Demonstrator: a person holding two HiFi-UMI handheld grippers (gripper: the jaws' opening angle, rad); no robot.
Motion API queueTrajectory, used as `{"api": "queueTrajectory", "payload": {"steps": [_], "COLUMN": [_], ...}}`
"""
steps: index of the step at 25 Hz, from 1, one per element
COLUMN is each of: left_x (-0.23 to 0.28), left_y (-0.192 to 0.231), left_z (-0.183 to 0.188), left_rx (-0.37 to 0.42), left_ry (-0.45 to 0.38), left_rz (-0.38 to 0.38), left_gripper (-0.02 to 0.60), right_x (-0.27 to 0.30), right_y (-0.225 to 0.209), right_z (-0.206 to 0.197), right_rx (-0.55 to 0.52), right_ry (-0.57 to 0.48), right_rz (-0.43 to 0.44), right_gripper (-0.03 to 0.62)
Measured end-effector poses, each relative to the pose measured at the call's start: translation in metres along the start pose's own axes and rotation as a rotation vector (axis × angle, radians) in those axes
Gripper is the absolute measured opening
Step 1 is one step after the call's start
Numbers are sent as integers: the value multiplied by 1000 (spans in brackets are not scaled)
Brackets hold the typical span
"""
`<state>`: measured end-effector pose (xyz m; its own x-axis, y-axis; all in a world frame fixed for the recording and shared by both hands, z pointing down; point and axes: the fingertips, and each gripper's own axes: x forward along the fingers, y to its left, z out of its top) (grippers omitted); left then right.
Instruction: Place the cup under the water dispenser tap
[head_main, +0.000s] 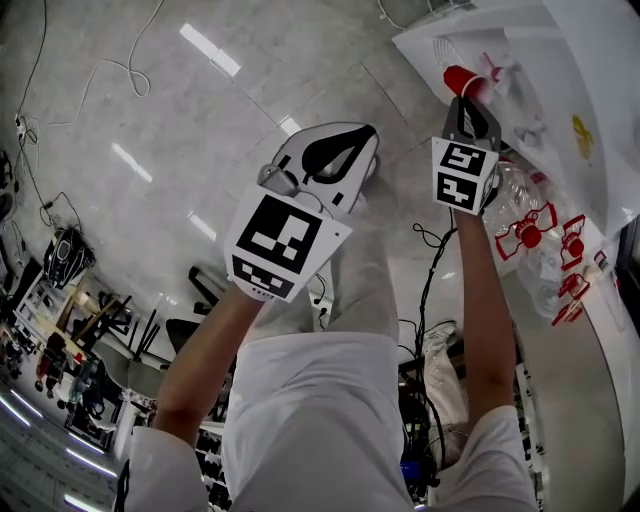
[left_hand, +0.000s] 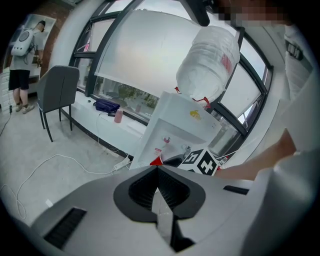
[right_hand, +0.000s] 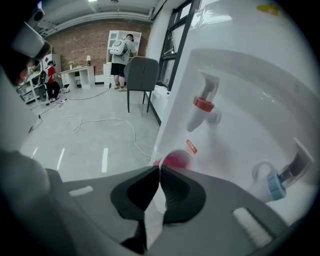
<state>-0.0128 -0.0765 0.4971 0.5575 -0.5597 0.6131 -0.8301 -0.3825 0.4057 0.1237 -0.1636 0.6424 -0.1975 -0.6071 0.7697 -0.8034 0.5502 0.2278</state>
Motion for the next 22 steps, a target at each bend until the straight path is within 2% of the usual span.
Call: {"api": "queueTrajectory", "payload": {"steps": [22], "left_x": [12], "left_y": [6], "left_z": [-14], "left_rx": [-12], "left_ry": [30], "left_rz": [-3], "left_gripper": [0], "right_x": [56], "right_y": [3], "right_z": [-23], "right_rx": [-284], "right_ry": [91], "right_rz": [-24], "right_gripper": [23]}}
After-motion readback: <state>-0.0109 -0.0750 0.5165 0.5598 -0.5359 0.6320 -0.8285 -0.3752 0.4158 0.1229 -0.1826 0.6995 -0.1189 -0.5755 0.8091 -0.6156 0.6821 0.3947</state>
